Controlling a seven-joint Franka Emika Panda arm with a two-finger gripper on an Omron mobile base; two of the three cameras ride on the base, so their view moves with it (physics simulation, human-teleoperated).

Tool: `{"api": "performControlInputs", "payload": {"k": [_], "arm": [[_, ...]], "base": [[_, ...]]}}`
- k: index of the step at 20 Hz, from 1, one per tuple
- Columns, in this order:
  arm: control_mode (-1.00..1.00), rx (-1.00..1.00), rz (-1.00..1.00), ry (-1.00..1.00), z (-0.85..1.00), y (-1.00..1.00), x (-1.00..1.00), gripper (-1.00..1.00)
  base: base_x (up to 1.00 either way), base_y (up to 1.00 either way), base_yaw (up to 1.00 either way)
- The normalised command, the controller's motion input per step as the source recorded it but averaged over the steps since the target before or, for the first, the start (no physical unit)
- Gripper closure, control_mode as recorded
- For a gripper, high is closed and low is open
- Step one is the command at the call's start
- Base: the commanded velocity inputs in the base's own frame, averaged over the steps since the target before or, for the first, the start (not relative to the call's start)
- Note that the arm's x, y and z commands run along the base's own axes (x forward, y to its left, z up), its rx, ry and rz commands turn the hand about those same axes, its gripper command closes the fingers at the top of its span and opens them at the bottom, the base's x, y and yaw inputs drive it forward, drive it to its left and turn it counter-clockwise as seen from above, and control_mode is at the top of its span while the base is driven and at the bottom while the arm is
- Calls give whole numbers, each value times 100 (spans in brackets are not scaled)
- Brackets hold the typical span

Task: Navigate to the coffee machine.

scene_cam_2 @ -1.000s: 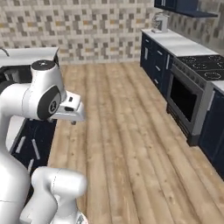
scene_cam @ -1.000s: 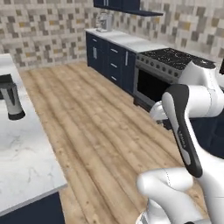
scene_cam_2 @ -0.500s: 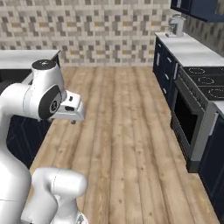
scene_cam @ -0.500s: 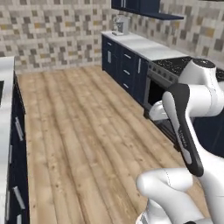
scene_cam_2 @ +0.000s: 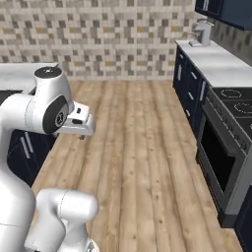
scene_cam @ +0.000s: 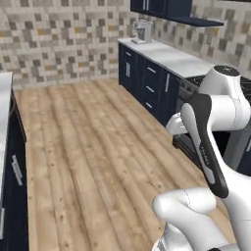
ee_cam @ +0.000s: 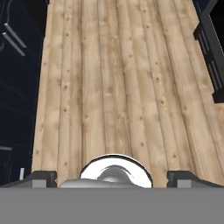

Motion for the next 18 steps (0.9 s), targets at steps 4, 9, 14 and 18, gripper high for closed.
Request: {"api": "performControlInputs", "payload": {"k": [4, 9, 14, 18], "arm": [[100, 0, 0, 0, 0, 0, 0, -100], [100, 0, 0, 0, 0, 0, 0, -100], [100, 0, 0, 0, 0, 0, 0, -100], [100, 0, 0, 0, 0, 0, 0, -100]], "base": [[100, 21, 0], [100, 8, 0], [100, 8, 1], [100, 9, 5]]}}
